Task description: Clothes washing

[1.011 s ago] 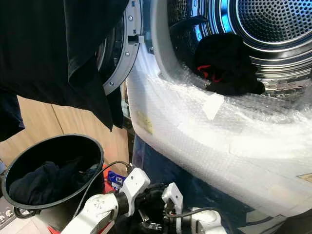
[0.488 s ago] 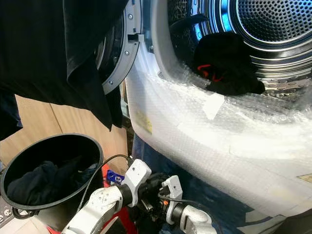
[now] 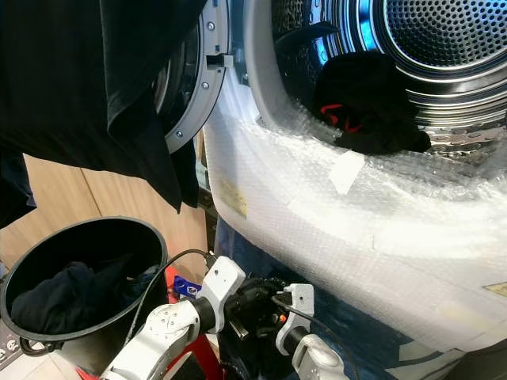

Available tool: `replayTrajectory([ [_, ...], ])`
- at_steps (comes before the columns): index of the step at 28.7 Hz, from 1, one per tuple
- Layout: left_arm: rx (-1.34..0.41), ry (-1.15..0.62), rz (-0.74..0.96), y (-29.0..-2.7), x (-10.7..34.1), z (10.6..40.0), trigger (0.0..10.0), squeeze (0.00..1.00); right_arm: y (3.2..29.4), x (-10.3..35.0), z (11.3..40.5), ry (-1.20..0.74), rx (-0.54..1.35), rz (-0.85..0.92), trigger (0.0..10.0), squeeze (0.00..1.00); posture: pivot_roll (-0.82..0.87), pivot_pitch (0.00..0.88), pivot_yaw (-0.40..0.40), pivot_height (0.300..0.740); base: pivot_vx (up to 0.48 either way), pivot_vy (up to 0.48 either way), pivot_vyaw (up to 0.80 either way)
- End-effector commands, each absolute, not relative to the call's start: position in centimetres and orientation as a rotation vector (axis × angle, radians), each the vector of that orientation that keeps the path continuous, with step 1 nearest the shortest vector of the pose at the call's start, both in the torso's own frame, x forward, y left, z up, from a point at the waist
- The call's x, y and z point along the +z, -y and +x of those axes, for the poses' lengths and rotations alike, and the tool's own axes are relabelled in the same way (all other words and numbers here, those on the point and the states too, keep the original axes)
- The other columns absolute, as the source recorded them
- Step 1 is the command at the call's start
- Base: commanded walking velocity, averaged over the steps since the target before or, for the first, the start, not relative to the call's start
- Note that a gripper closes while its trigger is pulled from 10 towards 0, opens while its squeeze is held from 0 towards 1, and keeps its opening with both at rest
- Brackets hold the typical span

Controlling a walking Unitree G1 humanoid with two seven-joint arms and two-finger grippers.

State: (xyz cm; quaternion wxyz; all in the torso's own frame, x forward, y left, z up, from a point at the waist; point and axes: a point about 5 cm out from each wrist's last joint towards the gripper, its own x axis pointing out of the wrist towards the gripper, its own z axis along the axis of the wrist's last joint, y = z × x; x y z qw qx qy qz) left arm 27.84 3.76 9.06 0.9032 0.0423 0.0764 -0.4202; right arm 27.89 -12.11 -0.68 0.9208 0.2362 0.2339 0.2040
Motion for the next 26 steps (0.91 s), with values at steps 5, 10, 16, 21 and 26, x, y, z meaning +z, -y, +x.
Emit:
replayTrajectory([
  [5, -0.879, -0.092, 0.084, -3.49, 10.76, 28.33, 0.0, 0.0, 13.48, -0.36, 28.48, -0.439, 0.311, 0.509, 0.0, 0.0, 0.07, 0.0, -0.055, 0.74, 0.0, 0.0, 0.0],
  [10, -0.878, -0.091, 0.08, -3.56, 10.86, 28.34, 0.0, 0.0, 13.42, -0.43, 28.35, -0.43, 0.318, 0.492, 0.0, 0.0, 0.08, 0.0, -0.056, 0.74, 0.0, 0.0, 0.0],
  [16, -0.873, -0.09, 0.079, -3.49, 10.86, 28.28, 0.0, 0.0, 13.59, -0.11, 28.49, -0.383, 0.314, 0.493, 0.0, 0.0, 0.08, 0.0, -0.06, 0.74, 0.0, 0.0, 0.0],
  [21, -0.853, -0.076, 0.09, -3.65, 11.07, 28.37, 0.0, 0.0, 13.28, 0.06, 28.38, -0.358, 0.36, 0.494, 0.0, 0.0, 0.08, 0.0, -0.058, 0.74, 0.0, 0.0, 0.0],
  [26, -0.865, -0.082, 0.08, -3.61, 11.07, 28.25, 0.0, 0.0, 13.14, -0.03, 28.06, -0.355, 0.409, 0.492, 0.0, 0.0, 0.08, 0.0, -0.058, 0.74, 0.0, 0.0, 0.0],
])
